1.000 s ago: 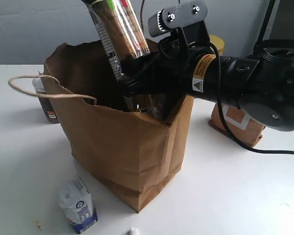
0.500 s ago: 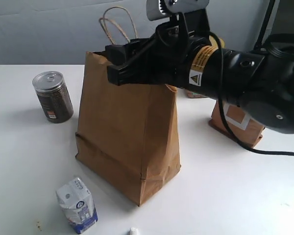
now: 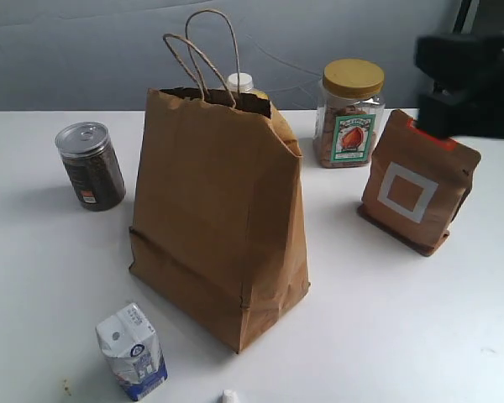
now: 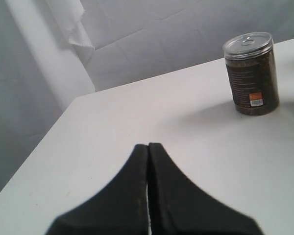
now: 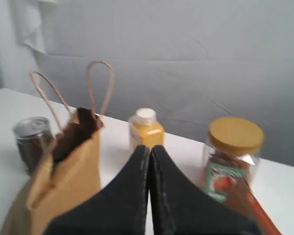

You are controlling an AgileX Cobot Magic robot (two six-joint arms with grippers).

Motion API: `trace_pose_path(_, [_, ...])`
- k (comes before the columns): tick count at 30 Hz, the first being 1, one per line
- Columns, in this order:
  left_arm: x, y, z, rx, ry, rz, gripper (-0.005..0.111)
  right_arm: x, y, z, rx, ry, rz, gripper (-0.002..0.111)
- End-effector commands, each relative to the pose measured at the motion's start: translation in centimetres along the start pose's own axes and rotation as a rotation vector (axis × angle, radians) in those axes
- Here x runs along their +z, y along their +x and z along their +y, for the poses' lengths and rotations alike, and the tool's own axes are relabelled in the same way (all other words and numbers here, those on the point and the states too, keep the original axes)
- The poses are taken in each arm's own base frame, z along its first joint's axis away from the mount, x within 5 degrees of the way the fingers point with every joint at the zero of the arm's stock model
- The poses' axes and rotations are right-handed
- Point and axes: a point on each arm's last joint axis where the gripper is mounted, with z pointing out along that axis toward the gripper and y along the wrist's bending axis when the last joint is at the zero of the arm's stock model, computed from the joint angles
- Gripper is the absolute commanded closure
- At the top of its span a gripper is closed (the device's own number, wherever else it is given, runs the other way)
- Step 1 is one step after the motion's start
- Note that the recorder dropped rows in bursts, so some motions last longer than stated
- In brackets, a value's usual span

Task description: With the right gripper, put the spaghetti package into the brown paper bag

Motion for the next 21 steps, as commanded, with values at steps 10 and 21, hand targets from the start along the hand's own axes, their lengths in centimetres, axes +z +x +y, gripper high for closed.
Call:
trace_pose_path(10, [0.1,0.1,-0.1,-0.007,0.005,-0.002,0.107,-9.6,13.9,-2.7,0.008,0.283,-0.046,0.108])
trace_pose_path(21, [0.1,0.1,-0.1,-0.007,0.005,-0.002,0.107,-11.9,15.3,-2.0,-0.032,0.278,-0.107,0.108])
